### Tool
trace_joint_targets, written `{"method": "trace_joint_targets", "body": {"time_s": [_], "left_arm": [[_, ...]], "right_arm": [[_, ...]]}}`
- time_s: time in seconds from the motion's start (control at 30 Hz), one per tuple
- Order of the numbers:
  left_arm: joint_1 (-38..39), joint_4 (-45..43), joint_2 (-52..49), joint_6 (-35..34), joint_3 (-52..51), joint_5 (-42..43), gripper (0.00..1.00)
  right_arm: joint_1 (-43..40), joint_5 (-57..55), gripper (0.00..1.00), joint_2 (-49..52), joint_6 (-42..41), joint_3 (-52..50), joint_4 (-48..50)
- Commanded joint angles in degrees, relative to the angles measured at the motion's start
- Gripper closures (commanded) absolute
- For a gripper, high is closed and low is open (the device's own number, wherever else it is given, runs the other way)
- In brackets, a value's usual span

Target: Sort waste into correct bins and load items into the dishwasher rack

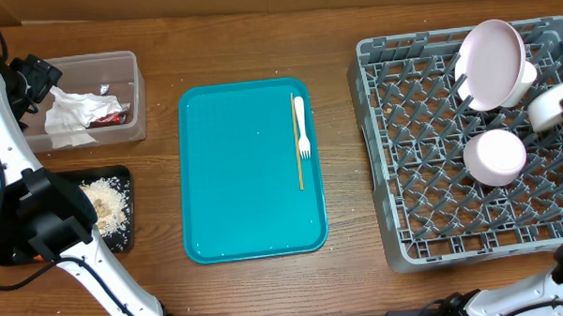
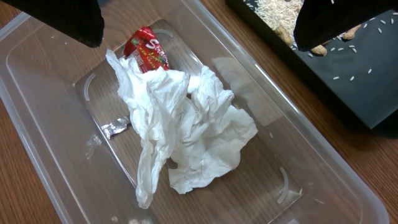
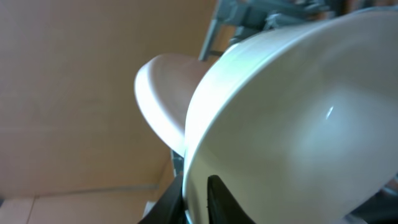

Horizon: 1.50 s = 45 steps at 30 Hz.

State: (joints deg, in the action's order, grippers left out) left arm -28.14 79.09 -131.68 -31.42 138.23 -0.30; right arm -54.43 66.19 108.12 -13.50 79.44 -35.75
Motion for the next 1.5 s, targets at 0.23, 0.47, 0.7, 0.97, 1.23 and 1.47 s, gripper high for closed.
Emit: {"method": "trace_joint_targets", "body": {"time_s": [0.23, 0.47, 0.7, 0.97, 1.23, 1.47], "left_arm": [[0.2, 0.0, 0.7, -0.3, -0.2, -0.8, 0.0], [0.2, 0.0, 0.7, -0.3, -0.2, -0.8, 0.0], [0.2, 0.0, 0.7, -0.3, -0.2, -0.8, 0.0], [0.2, 0.0, 0.7, -0.3, -0.2, -0.8, 0.0], [0.2, 0.0, 0.7, -0.3, -0.2, -0.8, 0.0], [0.5, 0.0, 0.7, -0.3, -0.2, -0.8, 0.0]], "right_arm": [[-1.5, -7.7, 0.72, -3.5, -1.6, 0.6, -6.1], [-1.5, -19.8, 0.54, -10.2, -1.6, 4.4, -15.6], [-1.5, -31.9, 0.51, -21.5, -4.4, 5.0, -18.9], [0.8, -36.0, 0.38, -28.5, -4.4, 5.0, -18.6], [16.6, -37.0, 0.29, -28.5, -2.6, 5.0, -21.9], [41.1, -37.0, 0.0, -27.8, 1.0, 5.0, -20.0]]}}
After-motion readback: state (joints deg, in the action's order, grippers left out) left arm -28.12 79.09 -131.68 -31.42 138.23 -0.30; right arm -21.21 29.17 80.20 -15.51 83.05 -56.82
